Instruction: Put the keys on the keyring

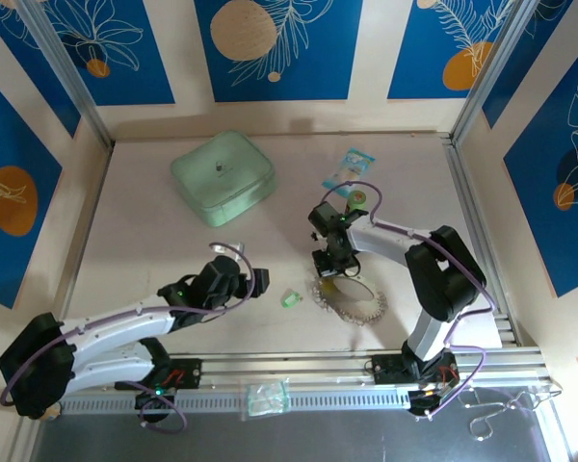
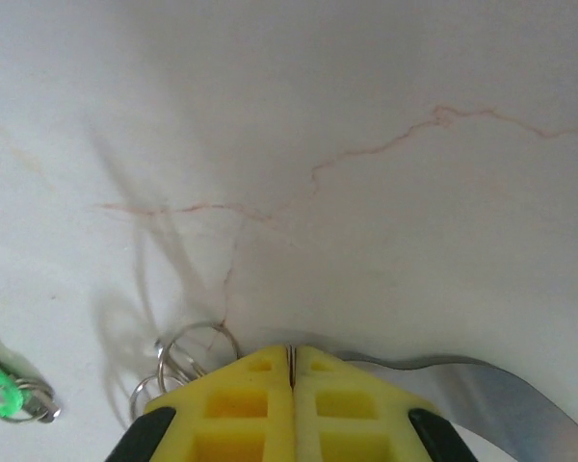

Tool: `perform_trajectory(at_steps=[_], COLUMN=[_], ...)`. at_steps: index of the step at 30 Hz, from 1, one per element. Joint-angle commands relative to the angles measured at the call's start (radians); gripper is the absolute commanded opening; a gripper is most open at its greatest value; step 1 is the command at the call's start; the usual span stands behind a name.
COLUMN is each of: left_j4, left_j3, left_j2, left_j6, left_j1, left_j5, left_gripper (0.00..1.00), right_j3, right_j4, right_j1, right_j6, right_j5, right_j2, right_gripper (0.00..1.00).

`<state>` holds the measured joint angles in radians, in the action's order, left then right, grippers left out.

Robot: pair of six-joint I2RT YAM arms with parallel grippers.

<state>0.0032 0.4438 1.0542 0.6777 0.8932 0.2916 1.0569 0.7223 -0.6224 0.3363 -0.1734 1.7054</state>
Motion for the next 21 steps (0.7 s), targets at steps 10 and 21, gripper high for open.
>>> perform_trajectory(at_steps=[10, 21], left_j4=[-0.165, -0.169], left_j3=[0.209, 0.447], left_j2=[-0.040, 0.093], left_j6=[-0.182, -0.389], left_j1=[0.008, -0.152], left_j5=[0.243, 0.168], left_gripper=[0.89, 0.84], right_j3=[0.105, 0.148], right_j4=[0.027, -0.179], right_j1=[-0.018, 0.012], right_j6=[-0.093, -0.252], right_j5=[-0.060, 0.169], right_j2=[-0.298, -0.375], right_gripper=[0.00, 0.00])
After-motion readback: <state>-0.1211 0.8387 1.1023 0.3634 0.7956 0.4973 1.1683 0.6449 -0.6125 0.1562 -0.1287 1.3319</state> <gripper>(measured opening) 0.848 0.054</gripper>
